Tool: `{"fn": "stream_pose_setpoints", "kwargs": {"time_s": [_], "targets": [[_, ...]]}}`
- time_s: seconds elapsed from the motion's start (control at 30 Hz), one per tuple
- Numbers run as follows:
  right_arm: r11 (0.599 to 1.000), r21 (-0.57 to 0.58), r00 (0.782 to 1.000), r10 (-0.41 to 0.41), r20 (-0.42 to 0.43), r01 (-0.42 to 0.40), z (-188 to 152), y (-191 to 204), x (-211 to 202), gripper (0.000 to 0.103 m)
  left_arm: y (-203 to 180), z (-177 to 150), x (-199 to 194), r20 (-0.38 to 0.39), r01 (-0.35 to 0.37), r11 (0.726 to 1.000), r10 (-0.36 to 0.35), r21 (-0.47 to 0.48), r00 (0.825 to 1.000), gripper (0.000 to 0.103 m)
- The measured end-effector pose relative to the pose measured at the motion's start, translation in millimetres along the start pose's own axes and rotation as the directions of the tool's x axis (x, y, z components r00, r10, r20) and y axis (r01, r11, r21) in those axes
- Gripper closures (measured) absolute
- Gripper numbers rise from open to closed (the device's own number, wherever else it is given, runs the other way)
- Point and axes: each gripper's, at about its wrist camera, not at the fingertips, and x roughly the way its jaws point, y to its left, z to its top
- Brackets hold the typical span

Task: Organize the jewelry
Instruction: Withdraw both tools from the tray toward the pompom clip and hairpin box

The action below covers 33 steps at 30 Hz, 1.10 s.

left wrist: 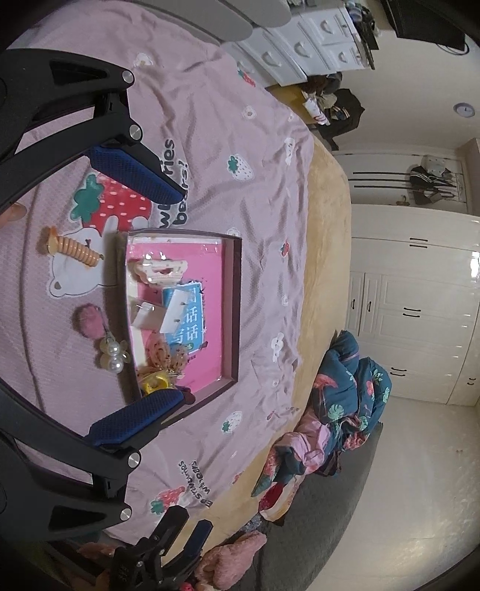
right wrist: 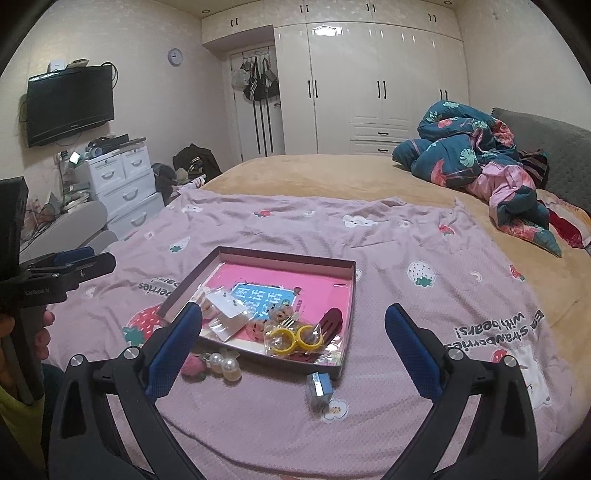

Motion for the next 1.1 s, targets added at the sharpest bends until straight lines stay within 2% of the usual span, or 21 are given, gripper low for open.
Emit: {"fn": "stream_pose_setpoints", "kwargs": {"time_s": [0.47,1.1], "targets": [[0.999,-0.031,1.000,0.014,-0.025,-0.015,-12.7,9.1,-4.2,0.004,3.8,-24.4,-10.4,-0.032,-0.021,1.000,0.021,0.005,0.999,0.010],[0.999,-0.032,0.996,0.008,-0.090,-0.011,-44.3,3.5,3.0,0.004,-18.4,-62.5,5.9,-0.115,-0.016,0.997,0.024,0.071,0.993,0.010]]}}
